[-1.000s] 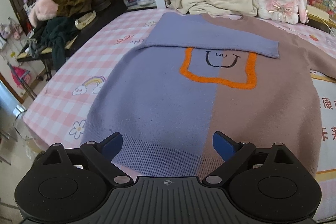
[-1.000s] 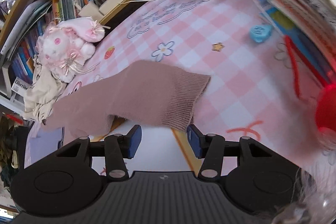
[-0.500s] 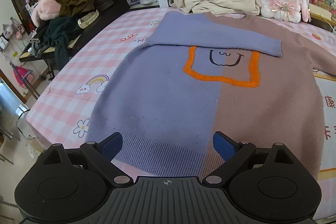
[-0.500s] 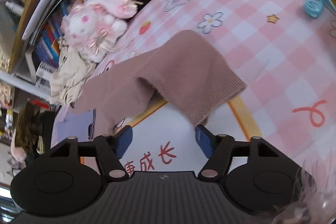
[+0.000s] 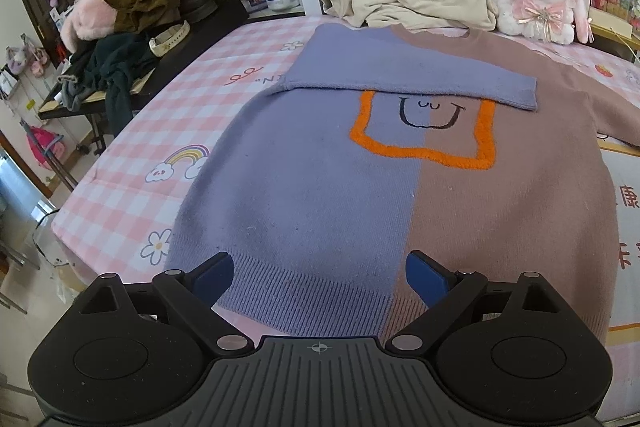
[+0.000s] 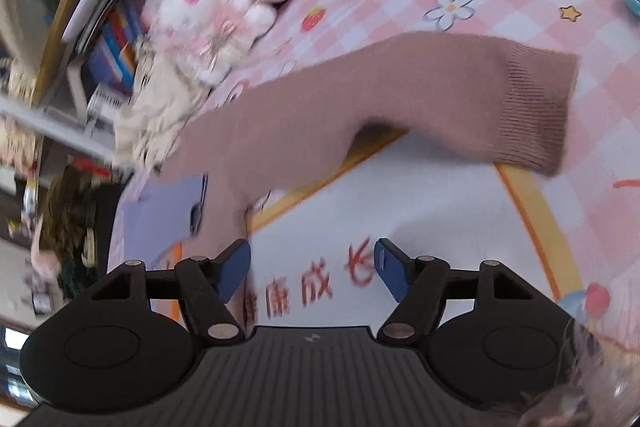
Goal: Fold clothes
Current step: 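Reach the right gripper to the mauve sleeve cuff and close on it, then lift the mauve sleeve with the right gripper and fold it across the chest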
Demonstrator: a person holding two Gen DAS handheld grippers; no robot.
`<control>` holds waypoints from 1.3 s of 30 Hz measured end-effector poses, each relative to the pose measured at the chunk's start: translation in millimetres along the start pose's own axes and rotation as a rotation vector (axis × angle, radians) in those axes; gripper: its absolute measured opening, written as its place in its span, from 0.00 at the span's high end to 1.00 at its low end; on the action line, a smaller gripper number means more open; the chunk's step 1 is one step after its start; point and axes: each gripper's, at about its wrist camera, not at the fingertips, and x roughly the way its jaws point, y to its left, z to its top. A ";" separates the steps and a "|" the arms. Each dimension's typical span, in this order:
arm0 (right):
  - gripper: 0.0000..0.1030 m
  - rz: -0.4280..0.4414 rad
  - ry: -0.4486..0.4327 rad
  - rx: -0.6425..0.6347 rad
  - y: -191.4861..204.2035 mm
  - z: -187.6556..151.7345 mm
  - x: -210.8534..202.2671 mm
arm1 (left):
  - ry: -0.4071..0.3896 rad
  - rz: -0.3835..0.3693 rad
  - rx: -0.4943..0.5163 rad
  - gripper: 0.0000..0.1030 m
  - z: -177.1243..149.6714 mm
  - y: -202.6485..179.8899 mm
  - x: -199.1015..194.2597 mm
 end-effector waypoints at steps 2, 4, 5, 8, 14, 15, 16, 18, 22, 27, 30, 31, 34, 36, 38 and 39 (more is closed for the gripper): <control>0.37 -0.016 -0.058 0.041 -12.0 14.0 -3.6 | -0.003 0.002 0.010 0.08 -0.9 -1.0 -1.0; 0.39 -0.030 -0.120 0.084 -27.9 29.9 -9.1 | -0.006 0.005 0.018 0.08 -2.0 -0.9 -2.0; 0.40 -0.035 -0.147 0.112 -36.9 37.5 -13.0 | -0.003 0.004 0.012 0.08 -2.2 0.1 -1.4; 0.47 -0.042 -0.191 0.208 -63.4 54.0 -26.0 | 0.004 0.003 -0.006 0.08 -2.9 3.2 0.3; 0.69 -0.080 -0.203 0.281 -85.0 63.9 -38.8 | 0.020 -0.001 -0.041 0.08 -4.1 9.3 3.8; 0.70 -0.089 -0.202 0.284 -86.3 64.8 -39.6 | 0.022 -0.003 -0.045 0.08 -4.2 9.5 4.5; 0.73 -0.100 -0.202 0.285 -87.1 65.7 -40.4 | 0.024 -0.007 -0.042 0.08 -3.9 8.3 5.2; 0.84 -0.131 -0.188 0.264 -85.7 67.8 -41.6 | 0.023 -0.012 -0.029 0.08 -3.8 5.3 5.2; 0.93 -0.169 -0.166 0.198 -76.5 73.0 -45.9 | 0.011 -0.017 -0.003 0.08 -4.7 0.9 4.2; 0.94 -0.143 -0.186 0.046 -33.6 84.7 -52.8 | 0.005 -0.020 -0.007 0.08 -4.7 5.5 6.7; 0.94 -0.117 -0.188 -0.051 0.7 89.3 -50.7 | -0.002 -0.035 -0.012 0.08 -3.6 11.2 9.1; 0.94 -0.108 -0.186 -0.084 13.4 90.5 -48.9 | -0.008 -0.044 -0.009 0.08 -3.2 13.2 9.6; 0.94 -0.076 -0.169 -0.168 51.9 88.7 -37.9 | -0.027 -0.089 0.005 0.08 -3.4 19.2 10.5; 0.94 -0.058 -0.156 -0.216 78.1 85.0 -27.9 | -0.038 -0.127 0.017 0.08 -2.8 23.6 12.1; 0.94 -0.045 -0.142 -0.253 103.0 78.7 -18.1 | -0.054 -0.169 0.037 0.08 -1.7 29.0 14.2; 0.94 -0.039 -0.136 -0.273 116.2 74.2 -13.1 | -0.065 -0.188 0.051 0.08 -0.6 31.8 15.2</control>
